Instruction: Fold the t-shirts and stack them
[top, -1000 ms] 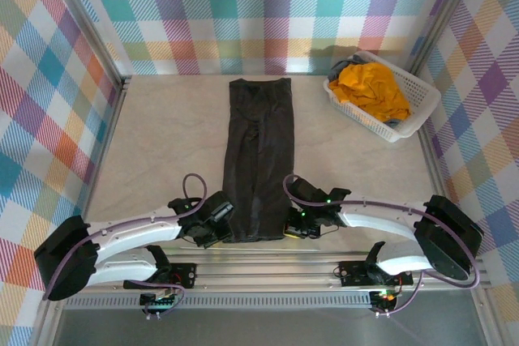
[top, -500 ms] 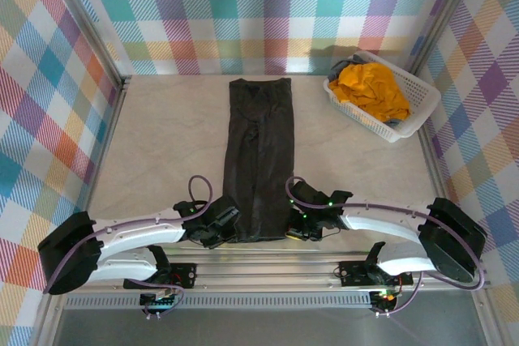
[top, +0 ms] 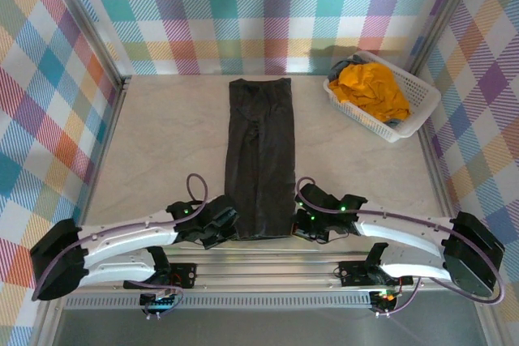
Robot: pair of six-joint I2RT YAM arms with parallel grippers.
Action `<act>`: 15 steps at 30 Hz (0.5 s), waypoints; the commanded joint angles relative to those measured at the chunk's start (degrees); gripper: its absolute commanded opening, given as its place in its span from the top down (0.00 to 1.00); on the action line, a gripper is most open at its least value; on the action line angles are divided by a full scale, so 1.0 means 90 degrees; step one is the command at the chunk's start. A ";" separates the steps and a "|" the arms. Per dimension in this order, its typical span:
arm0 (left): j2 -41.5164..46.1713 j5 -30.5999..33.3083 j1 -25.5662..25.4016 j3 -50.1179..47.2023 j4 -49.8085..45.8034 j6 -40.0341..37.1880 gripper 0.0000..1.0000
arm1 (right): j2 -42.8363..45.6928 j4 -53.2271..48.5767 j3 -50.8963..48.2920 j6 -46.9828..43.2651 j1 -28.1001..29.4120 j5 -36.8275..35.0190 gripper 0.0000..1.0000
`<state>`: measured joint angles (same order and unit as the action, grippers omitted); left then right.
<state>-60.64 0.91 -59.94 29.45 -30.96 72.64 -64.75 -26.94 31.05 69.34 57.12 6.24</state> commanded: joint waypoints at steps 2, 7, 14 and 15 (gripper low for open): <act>0.0531 -0.0165 -0.0058 -0.0400 0.0011 0.0127 1.00 | -0.0114 0.0003 -0.0179 0.0305 0.0195 0.0145 1.00; 0.0842 0.0007 -0.0058 -0.0313 -0.0181 0.0255 1.00 | -0.0208 -0.0166 0.0207 0.0396 0.0263 0.0006 1.00; 0.1237 0.0534 0.0182 0.0425 -0.0316 0.0154 1.00 | 0.0242 -0.1166 0.1154 0.0195 0.0003 -0.0656 1.00; 0.1134 0.0466 0.0328 0.0563 -0.0309 0.0067 1.00 | 0.0208 -0.1225 0.1299 0.0084 -0.0119 -0.0640 1.00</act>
<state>-49.52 3.33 -59.02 30.96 -32.95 74.15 -63.59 -33.17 38.89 71.53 57.84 3.03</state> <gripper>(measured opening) 0.050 0.046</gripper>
